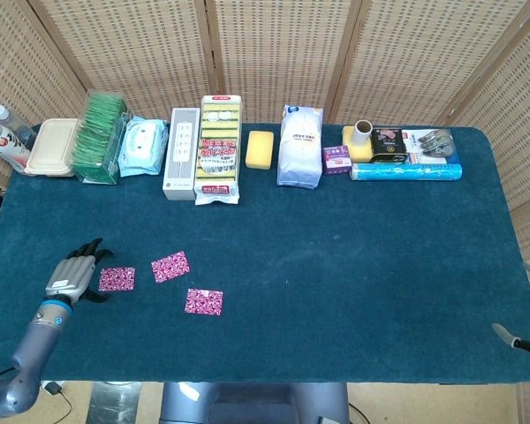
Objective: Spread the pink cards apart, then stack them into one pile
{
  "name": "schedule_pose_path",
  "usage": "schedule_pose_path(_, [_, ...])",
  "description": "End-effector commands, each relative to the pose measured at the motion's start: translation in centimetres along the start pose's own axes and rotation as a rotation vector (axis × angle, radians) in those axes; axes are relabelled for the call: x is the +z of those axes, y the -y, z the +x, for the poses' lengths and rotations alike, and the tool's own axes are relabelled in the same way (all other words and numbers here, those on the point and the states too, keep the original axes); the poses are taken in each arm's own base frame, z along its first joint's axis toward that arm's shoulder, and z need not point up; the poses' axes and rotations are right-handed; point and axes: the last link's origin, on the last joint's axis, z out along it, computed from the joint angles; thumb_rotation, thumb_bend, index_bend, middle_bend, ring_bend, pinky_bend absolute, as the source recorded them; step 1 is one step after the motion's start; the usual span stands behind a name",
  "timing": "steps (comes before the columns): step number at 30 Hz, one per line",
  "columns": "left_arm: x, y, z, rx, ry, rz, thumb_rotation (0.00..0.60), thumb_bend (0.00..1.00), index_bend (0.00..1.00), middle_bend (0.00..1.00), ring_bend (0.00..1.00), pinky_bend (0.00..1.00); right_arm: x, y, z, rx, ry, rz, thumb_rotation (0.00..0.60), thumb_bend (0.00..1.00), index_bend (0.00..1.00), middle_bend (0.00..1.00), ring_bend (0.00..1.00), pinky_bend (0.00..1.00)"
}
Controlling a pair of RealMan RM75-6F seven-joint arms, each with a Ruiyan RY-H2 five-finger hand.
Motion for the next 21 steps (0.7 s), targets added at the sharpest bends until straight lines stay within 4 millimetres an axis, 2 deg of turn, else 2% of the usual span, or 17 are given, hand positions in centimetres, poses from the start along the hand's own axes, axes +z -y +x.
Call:
schedule_pose_path(1, [0.3,-0.2,-0.2,0.001,0.003,0.003,0.600,0.17,0.20,0.00,0.00,0.10,0.0,0.0,0.0,0.002,-0.001,-0.001,0.600,0.00,0.12,0.07,0.01,0.00])
schedule_pose_path(21, [1.5,-1.5,-1.5,0.021,-0.001,0.002,0.600,0.18,0.24,0.00,0.00,0.10,0.0,-0.1,0.1,0.008,-0.001,-0.001,0.600,0.00,0.12,0.07,0.01,0.00])
